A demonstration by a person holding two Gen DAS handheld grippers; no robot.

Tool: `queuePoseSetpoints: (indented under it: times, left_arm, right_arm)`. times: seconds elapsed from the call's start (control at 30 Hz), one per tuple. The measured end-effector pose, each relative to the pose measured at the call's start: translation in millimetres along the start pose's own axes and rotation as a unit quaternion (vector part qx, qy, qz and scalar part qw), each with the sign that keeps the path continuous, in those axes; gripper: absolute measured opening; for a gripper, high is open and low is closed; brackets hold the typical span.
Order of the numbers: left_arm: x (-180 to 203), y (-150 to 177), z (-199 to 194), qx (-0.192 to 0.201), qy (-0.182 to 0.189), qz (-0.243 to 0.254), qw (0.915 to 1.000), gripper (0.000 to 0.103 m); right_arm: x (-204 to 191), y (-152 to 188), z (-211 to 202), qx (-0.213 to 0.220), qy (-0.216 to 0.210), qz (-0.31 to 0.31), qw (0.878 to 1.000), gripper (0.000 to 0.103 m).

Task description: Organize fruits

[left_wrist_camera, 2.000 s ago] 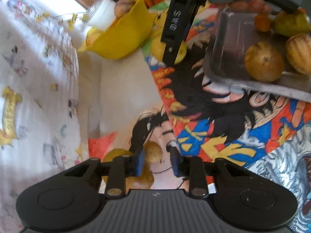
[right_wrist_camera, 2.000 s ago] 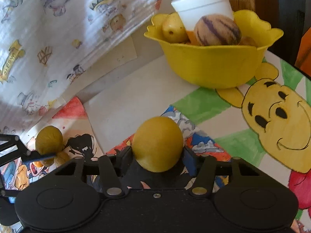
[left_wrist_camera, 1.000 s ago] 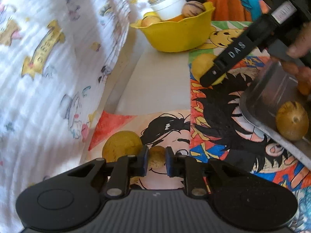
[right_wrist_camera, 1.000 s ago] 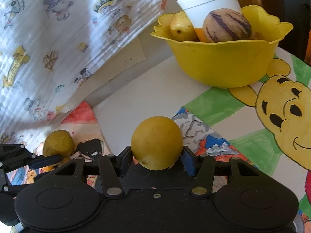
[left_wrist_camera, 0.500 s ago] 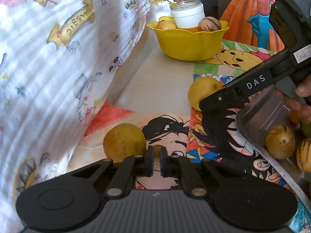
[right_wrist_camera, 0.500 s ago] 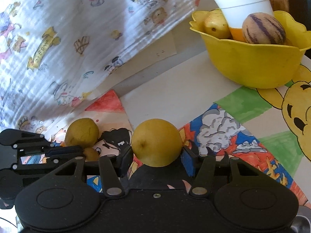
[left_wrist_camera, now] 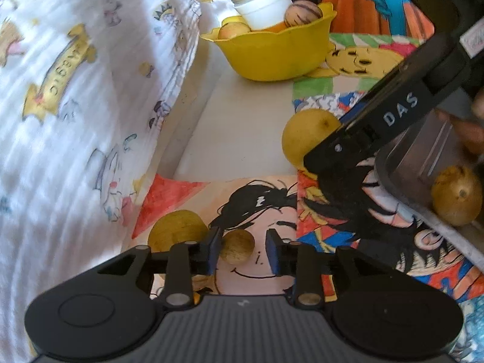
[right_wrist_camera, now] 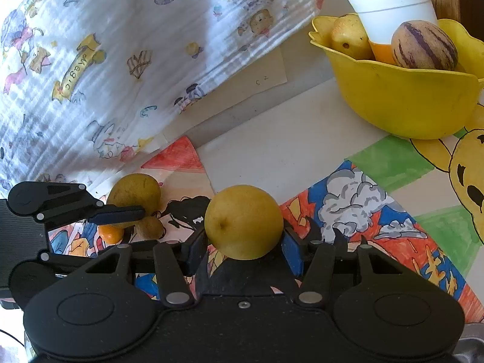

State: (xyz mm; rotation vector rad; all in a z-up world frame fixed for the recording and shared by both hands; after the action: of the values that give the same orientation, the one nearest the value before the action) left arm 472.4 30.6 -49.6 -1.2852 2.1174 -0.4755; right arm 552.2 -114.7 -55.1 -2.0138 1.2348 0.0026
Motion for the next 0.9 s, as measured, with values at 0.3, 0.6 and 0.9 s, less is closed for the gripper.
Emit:
queuePoseSetpoints:
  times: [0.3, 0.6, 0.9]
  left_arm:
    - [8, 2, 8, -0.022, -0.047, 0.038, 0.9979, 0.026]
    - [-19, 4, 2, -0.025, 0.013, -0.102, 0.9943, 0.026]
    - [-24, 9, 4, -0.011, 0.031, -0.173, 0.9843, 0.026]
  right_arm:
    - [0, 0, 0, 0.004, -0.002, 0.005, 1.000, 0.056]
    - [4, 2, -4, 0.014, -0.027, 0.029, 0.999, 0.056]
    - [4, 2, -12, 0.023, -0.031, 0.030, 0.999, 0.054]
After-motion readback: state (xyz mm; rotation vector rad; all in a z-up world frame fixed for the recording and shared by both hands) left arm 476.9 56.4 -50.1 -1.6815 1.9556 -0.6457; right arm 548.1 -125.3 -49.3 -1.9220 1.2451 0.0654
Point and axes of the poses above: each gripper's, at about its wrist camera, not at the fingertips, and z roughly the way its jaws point, x to its right, y to its underside, the point moved 5 cm from there along z, roughly the way its jaws point, and after that the axes turned 2 degrees about x, right-handed, at the moved point
